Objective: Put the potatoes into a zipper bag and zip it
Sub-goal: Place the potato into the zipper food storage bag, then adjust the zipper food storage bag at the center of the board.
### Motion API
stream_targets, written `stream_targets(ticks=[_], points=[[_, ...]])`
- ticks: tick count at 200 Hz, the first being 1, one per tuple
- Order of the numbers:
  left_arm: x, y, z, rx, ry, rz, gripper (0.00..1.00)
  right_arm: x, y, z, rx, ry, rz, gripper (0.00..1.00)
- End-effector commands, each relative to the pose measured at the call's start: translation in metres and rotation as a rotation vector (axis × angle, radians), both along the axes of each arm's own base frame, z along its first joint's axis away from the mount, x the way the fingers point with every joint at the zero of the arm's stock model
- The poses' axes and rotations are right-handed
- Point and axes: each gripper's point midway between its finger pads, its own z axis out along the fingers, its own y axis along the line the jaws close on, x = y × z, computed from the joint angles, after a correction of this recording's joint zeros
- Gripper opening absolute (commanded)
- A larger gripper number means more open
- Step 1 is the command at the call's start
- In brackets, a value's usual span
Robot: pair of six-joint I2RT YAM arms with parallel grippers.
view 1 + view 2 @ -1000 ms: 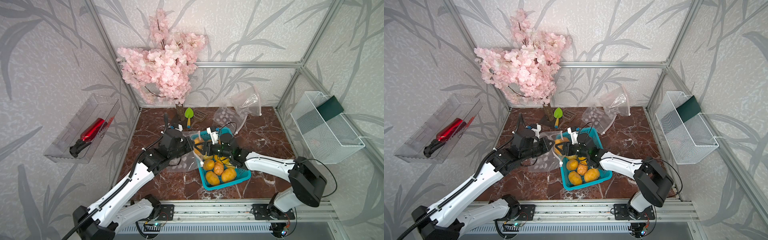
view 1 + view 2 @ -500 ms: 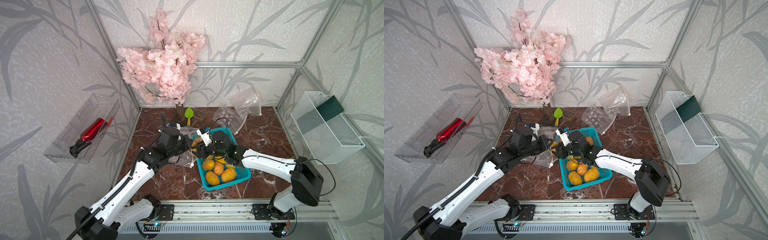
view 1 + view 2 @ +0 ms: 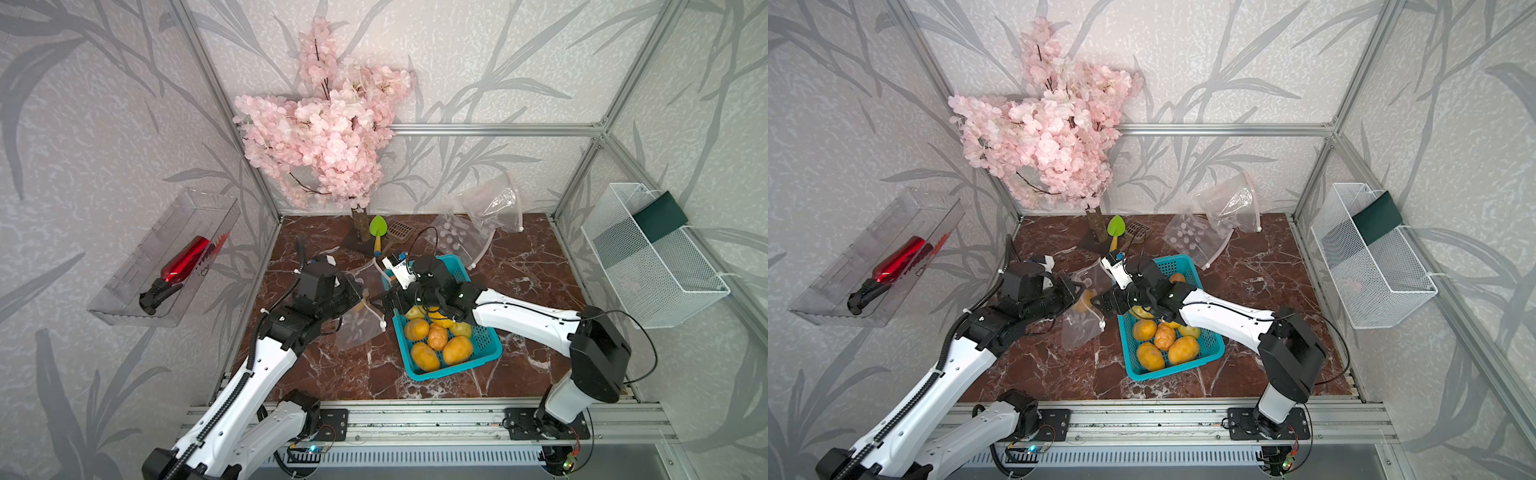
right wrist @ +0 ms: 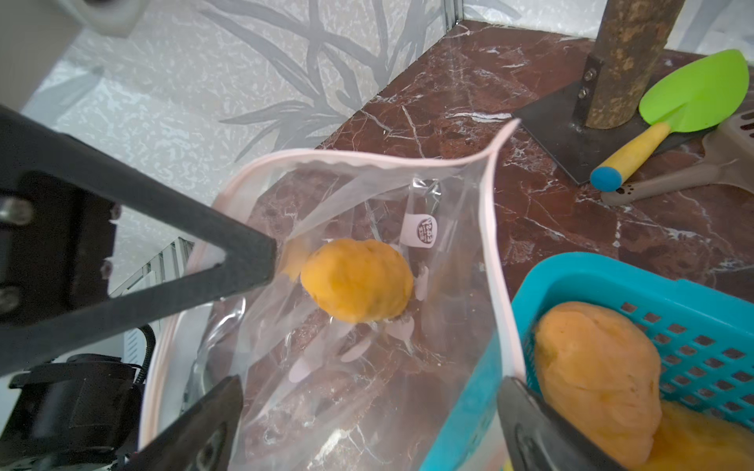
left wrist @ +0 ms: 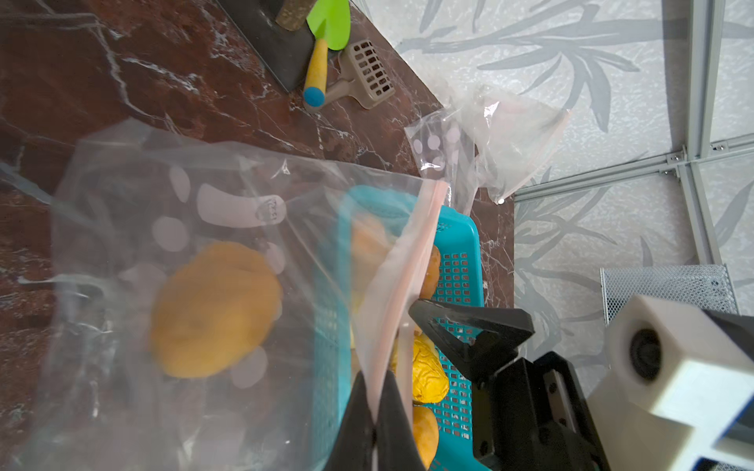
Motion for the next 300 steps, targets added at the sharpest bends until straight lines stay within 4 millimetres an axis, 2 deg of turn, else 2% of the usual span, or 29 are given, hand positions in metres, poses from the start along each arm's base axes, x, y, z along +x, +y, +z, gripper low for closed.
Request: stream_targets(ticks=[1, 21, 61, 78, 107, 130, 144, 158, 181, 204, 232, 273, 300], points=[[-0.005, 0.004, -0.001, -0.011, 0.006, -0.003, 0.00, 0.004, -0.004, -0.005, -0.052, -0.006, -0.008, 1.00], [-0.005, 0.007, -0.002, -0.003, 0.008, 0.004, 0.00, 0.012, -0.015, -0.010, -0.088, -0.004, -0.066, 0.99], [-0.009, 0.020, 0.004, 0.040, -0.026, 0.042, 0.00, 0.036, -0.058, -0.029, -0.200, -0.018, -0.221, 0.96], [-0.010, 0.023, 0.004, 0.055, -0.040, 0.043, 0.00, 0.042, -0.070, -0.031, -0.203, -0.026, -0.234, 0.96], [-0.011, 0.036, -0.003, 0.122, -0.018, 0.092, 0.00, 0.044, -0.081, -0.030, -0.207, -0.110, -0.204, 0.97], [-0.015, 0.048, 0.000, 0.159, -0.036, 0.134, 0.00, 0.055, -0.087, -0.046, -0.283, -0.154, -0.227, 0.97], [-0.020, 0.059, 0.004, 0.180, -0.055, 0.180, 0.00, 0.062, -0.086, -0.055, -0.286, -0.162, -0.232, 0.97], [-0.025, 0.068, 0.011, 0.192, -0.084, 0.210, 0.00, 0.062, -0.077, -0.055, -0.208, -0.143, -0.164, 0.97], [-0.022, 0.059, 0.014, 0.167, -0.109, 0.173, 0.00, 0.053, -0.061, -0.040, -0.106, -0.129, -0.074, 0.99], [-0.016, 0.049, 0.004, 0.166, -0.067, 0.131, 0.00, 0.044, -0.050, -0.025, -0.018, -0.084, -0.036, 0.99], [-0.009, 0.049, -0.016, 0.200, 0.001, 0.141, 0.00, 0.041, -0.041, -0.013, 0.055, -0.041, -0.018, 0.99], [0.000, 0.050, -0.039, 0.250, 0.076, 0.157, 0.00, 0.039, -0.038, -0.001, 0.156, 0.010, 0.032, 0.99], [0.001, 0.050, -0.042, 0.260, 0.082, 0.158, 0.00, 0.048, -0.049, -0.001, 0.211, 0.044, 0.019, 0.99]])
